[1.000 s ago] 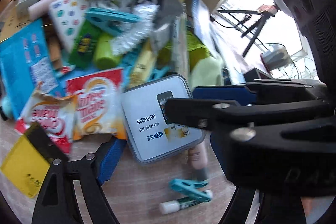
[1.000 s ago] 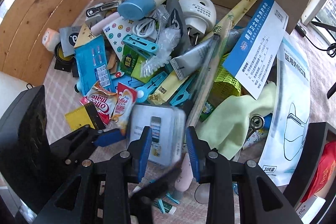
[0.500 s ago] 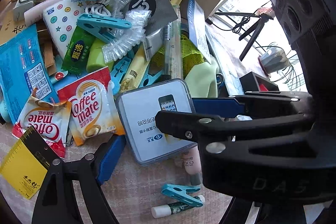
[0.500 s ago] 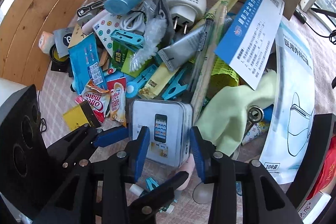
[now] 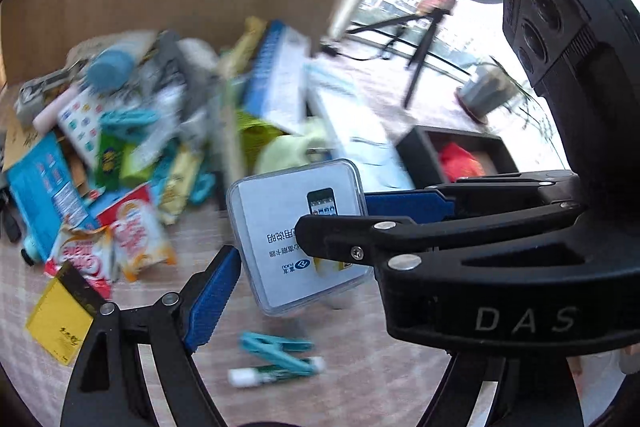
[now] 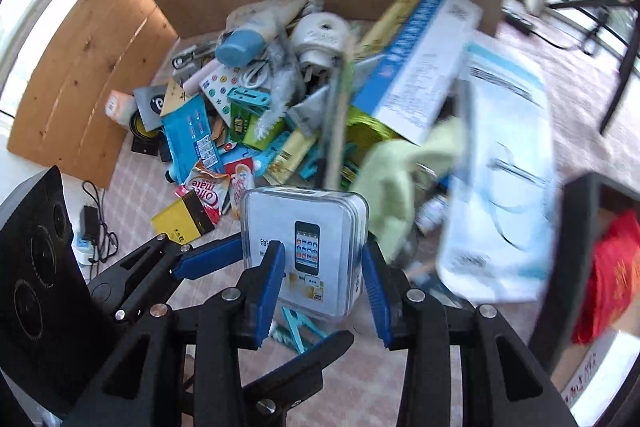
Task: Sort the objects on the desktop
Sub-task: 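Lift the tin with the right gripper and set it on the white box in the tray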
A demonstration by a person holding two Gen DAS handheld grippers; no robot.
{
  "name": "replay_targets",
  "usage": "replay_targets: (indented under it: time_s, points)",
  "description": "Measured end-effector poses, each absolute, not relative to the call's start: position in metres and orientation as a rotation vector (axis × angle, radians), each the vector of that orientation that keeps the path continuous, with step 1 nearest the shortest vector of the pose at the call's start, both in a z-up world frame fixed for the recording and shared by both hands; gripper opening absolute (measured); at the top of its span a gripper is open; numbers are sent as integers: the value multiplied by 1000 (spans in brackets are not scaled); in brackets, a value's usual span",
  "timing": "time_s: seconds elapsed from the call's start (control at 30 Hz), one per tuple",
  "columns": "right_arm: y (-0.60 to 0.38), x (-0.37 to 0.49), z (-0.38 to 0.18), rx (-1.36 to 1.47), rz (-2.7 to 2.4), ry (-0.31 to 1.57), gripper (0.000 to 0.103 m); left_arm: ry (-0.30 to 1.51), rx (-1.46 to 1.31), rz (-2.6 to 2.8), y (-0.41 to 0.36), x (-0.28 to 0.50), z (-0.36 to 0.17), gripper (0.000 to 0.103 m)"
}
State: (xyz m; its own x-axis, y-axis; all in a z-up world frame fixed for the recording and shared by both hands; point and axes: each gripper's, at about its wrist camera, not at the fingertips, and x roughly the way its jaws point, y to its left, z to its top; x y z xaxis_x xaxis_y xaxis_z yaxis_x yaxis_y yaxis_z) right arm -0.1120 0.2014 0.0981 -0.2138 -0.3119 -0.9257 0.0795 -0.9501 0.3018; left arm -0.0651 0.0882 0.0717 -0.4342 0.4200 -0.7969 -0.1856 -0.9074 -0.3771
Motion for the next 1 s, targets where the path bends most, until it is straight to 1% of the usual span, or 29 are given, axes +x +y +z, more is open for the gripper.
replay_targets:
  time_s: [0.2, 0.4, 0.63, 0.73, 0.9, 1.0]
  points:
    - [274, -62, 114, 1800, -2352, -376, 38, -226, -1364, 2271, 166, -54, 84, 85]
    - [366, 5, 121, 1851, -2452, -523, 38, -108, -1312, 2135, 271, -37, 89, 85]
    - [458, 63, 117, 1896, -2539, -695, 38, -11, -1294, 2016, 381, -27, 83, 85]
    - [479, 70, 111, 1910, -2547, -724, 38, -3, -1315, 2005, 402, -27, 79, 85]
    - [495, 64, 105, 1920, -2544, -714, 39, 28, -1351, 2027, 425, -35, 74, 85]
    - [503, 55, 102, 1920, -2516, -730, 39, -15, -1391, 2017, 424, -46, 71, 85]
